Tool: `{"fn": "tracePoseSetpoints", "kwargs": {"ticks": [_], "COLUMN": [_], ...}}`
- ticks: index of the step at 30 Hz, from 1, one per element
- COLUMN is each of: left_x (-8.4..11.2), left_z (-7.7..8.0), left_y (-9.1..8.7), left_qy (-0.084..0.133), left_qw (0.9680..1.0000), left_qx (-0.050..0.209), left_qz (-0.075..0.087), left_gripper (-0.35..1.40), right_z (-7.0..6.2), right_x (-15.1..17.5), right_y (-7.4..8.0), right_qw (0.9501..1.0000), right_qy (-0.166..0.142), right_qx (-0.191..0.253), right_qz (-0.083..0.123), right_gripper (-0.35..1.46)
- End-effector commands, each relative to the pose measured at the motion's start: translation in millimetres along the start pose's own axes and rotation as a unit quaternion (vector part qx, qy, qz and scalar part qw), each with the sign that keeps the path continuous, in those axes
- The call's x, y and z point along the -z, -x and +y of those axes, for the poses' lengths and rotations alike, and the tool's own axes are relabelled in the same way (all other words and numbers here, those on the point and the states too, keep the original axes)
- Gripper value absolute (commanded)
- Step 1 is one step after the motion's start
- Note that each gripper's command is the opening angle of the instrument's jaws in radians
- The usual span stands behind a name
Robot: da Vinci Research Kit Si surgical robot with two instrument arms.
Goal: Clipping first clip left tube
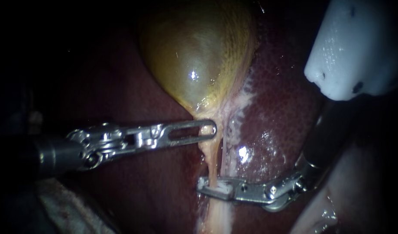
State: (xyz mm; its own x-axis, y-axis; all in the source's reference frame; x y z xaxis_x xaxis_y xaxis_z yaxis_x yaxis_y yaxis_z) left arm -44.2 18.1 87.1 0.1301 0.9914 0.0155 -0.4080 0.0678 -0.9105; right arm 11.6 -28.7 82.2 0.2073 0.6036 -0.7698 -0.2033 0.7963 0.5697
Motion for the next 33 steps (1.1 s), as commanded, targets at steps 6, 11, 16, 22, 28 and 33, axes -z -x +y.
{"fn": "tracePoseSetpoints", "kwargs": {"ticks": [6, 11, 16, 22, 28, 33], "left_x": [0.0, 0.0, 0.0, 0.0, 0.0, 0.0], "left_z": [0.0, 0.0, 0.0, 0.0, 0.0, 0.0], "left_y": [0.0, 0.0, 0.0, 0.0, 0.0, 0.0], "left_qy": [-0.001, -0.001, -0.001, -0.001, -0.001, -0.001], "left_qw": [1.0, 1.0, 1.0, 1.0, 1.0, 1.0], "left_qx": [0.0, 0.0, 0.0, 0.0, 0.0, 0.0], "left_qz": [-0.001, -0.001, -0.001, -0.001, -0.001, -0.001], "left_gripper": [-0.35, -0.35, -0.35, -0.35, -0.35, -0.35], "right_z": [0.1, 0.1, 0.1, 0.1, 0.1, 0.1], "right_x": [0.2, 0.2, 0.3, 0.3, 0.3, 0.3], "right_y": [0.0, 0.0, 0.0, 0.0, 0.0, 0.0], "right_qw": [1.0, 1.0, 1.0, 1.0, 1.0, 1.0], "right_qy": [-0.001, -0.001, -0.001, -0.001, -0.001, -0.001], "right_qx": [0.001, 0.001, 0.001, 0.001, 0.001, 0.001], "right_qz": [0.0, 0.0, -0.001, -0.001, -0.001, -0.001], "right_gripper": [-0.34, -0.35, -0.35, -0.35, -0.35, -0.35]}}
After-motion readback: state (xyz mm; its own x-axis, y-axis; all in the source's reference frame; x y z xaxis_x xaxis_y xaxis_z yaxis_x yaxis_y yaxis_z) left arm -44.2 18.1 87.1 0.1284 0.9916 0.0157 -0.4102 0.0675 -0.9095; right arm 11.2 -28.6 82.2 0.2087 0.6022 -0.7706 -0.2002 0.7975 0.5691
